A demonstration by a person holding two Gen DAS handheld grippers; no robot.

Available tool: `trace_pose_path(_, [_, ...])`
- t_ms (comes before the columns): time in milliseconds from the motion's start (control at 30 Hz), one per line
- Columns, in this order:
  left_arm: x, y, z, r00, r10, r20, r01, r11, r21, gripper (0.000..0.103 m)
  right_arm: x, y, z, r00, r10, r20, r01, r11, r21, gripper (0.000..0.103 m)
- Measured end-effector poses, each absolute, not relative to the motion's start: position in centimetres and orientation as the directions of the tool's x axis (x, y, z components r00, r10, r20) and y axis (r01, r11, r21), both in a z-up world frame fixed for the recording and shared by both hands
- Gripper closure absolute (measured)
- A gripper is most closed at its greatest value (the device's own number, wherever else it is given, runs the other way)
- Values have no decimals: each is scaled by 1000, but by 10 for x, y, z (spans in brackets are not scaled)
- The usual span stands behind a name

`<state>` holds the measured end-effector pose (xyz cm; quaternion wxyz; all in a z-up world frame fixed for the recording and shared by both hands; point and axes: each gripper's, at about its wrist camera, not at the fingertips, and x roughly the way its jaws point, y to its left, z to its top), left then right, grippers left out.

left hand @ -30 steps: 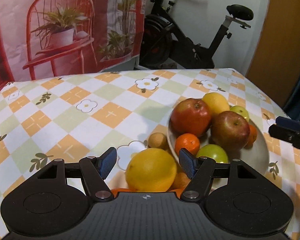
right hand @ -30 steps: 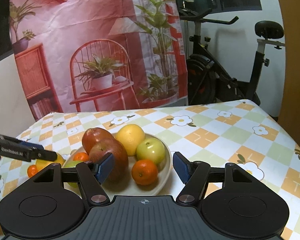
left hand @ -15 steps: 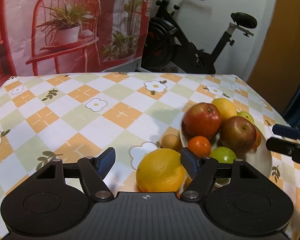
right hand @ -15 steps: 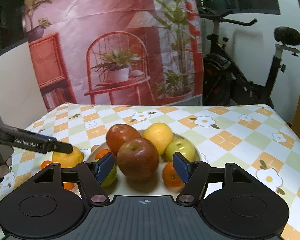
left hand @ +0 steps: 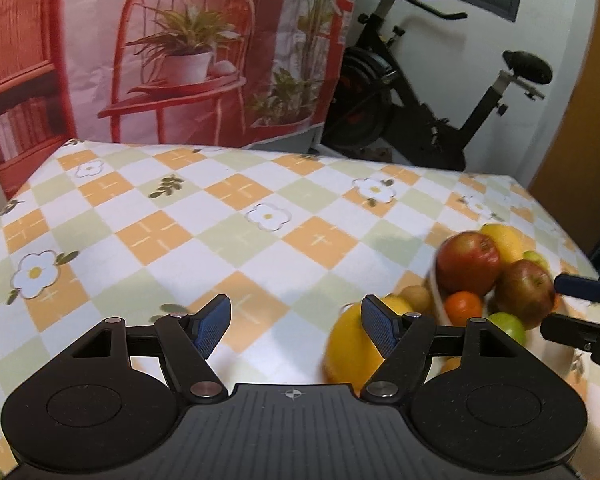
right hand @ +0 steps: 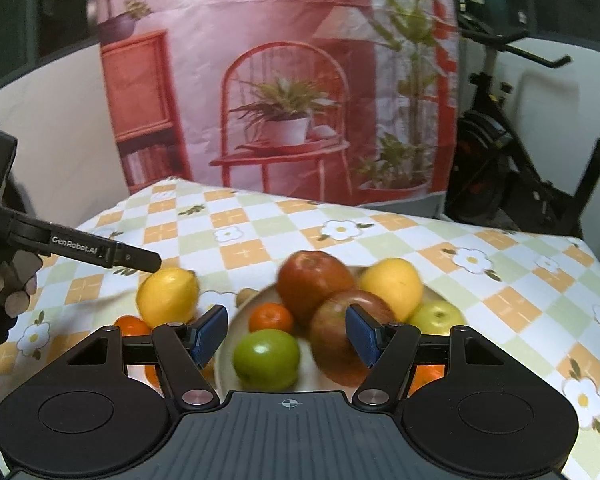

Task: Organize fruits
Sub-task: 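Carry the lemon with the left gripper toward the plate while the right tool moves to a mandarin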

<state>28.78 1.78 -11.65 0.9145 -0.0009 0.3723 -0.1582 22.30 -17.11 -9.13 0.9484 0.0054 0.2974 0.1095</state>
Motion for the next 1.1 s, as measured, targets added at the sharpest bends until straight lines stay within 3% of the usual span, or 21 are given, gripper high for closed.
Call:
trace_pose_path(167, [288, 26, -125, 645, -267, -716, 266, 957, -117, 34, 240, -150, -94, 770, 236, -593, -253, 966, 56, 41])
trace_pose_path(467, [290, 49, -120, 652, -336, -680, 217, 942, -257, 34, 248, -131, -98, 745, 246, -620, -290, 957, 32, 41])
trace_pose_path(733, [273, 51, -126, 624, -390, -677, 266, 921, -285, 45, 236, -123, -102, 725, 279, -630, -323, 945, 46, 47])
trace_pose_path(1100, [246, 57, -114, 692, -322, -646, 299, 942, -149, 48, 227, -91, -110, 682, 324, -656, -430, 903, 0, 54])
